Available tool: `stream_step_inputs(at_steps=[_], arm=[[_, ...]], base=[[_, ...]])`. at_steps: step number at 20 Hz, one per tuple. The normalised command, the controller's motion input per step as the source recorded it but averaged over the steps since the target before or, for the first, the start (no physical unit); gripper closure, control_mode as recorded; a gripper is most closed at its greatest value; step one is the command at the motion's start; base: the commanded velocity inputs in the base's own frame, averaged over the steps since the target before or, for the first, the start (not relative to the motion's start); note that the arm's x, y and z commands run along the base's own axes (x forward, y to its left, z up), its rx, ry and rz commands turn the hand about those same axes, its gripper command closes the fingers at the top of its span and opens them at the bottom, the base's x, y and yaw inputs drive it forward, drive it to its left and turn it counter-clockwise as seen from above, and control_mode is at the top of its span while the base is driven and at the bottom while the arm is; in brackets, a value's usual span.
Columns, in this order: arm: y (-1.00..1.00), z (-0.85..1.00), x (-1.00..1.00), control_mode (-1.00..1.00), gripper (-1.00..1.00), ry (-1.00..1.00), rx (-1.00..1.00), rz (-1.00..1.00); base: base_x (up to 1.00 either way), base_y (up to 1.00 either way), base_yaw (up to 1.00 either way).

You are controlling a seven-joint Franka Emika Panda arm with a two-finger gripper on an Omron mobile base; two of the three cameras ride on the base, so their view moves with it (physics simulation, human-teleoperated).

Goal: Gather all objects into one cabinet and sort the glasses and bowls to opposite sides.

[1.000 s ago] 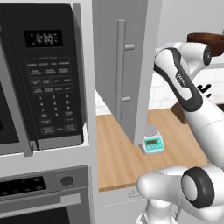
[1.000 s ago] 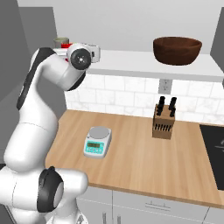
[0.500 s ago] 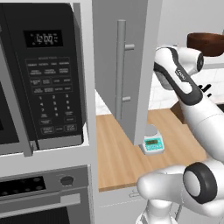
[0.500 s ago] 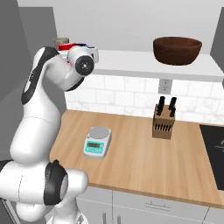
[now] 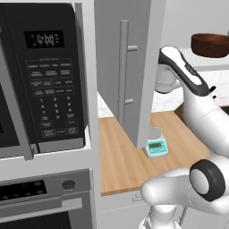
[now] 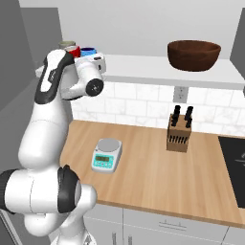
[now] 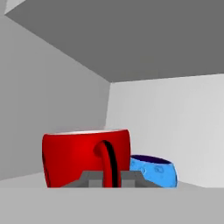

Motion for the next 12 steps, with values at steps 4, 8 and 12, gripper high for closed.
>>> stream_step_inputs(at_steps=[4,8,12], arm=[[0.01,0.02,0.16,-1.0,1.0,0.03,0.0,0.0],[0.09,0.04,0.19,-1.0,1.0,0.18,0.02,0.0],[0.21,0.16,0.27,-1.0,1.0,0.26,0.01,0.0]], base=[[0.0,0.0,0.0],[0.0,0.0,0.0],[0.0,0.0,0.0]])
